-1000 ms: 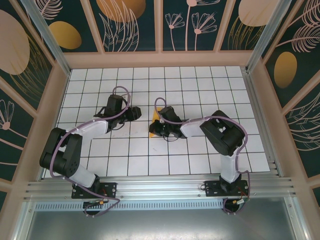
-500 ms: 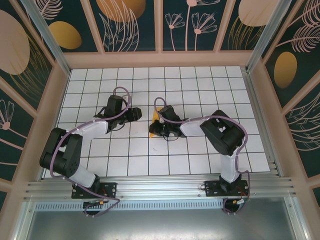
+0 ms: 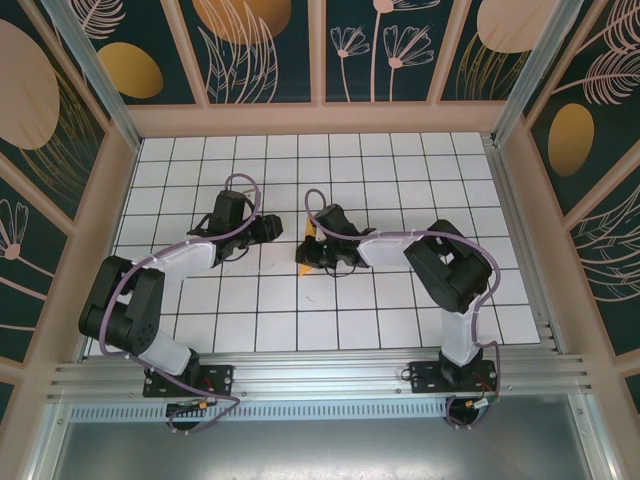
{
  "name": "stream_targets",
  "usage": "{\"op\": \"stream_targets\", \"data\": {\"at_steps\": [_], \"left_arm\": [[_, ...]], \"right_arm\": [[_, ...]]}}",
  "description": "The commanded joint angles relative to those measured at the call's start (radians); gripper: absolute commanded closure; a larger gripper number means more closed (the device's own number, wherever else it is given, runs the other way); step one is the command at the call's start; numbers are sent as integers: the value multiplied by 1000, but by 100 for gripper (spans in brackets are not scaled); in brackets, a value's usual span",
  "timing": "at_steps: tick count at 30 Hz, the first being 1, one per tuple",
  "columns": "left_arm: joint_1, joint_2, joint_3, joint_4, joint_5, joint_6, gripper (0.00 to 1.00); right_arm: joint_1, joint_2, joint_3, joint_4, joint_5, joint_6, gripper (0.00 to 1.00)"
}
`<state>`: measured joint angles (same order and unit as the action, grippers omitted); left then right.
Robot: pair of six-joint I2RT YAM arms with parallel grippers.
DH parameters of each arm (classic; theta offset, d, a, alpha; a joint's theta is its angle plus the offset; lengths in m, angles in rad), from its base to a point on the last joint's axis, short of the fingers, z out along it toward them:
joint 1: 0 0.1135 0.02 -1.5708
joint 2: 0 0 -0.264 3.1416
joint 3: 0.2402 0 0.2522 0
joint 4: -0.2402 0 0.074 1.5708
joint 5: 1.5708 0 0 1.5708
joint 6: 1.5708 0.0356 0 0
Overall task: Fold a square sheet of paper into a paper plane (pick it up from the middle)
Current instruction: Third fold the triangle at the center of the table.
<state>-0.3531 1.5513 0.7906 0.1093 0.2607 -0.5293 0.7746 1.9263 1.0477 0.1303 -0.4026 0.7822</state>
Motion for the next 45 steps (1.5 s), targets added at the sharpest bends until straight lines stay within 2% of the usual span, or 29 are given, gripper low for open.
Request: {"op": "stream_targets", "data": {"at_steps": [1, 21, 36, 45], "left_arm": [[6, -28, -13, -2, -24, -5, 50], [6, -22, -6, -16, -28, 7, 48], [6, -18, -7, -20, -34, 14, 47], [6, -19, -10, -21, -38, 14, 46]], "right_arm": [[15, -53, -4, -3, -21, -10, 88], [36, -14, -59, 81, -21, 31, 88], [38, 57, -29, -14, 14, 28, 88], [57, 15, 14, -39, 0, 8, 88]]}}
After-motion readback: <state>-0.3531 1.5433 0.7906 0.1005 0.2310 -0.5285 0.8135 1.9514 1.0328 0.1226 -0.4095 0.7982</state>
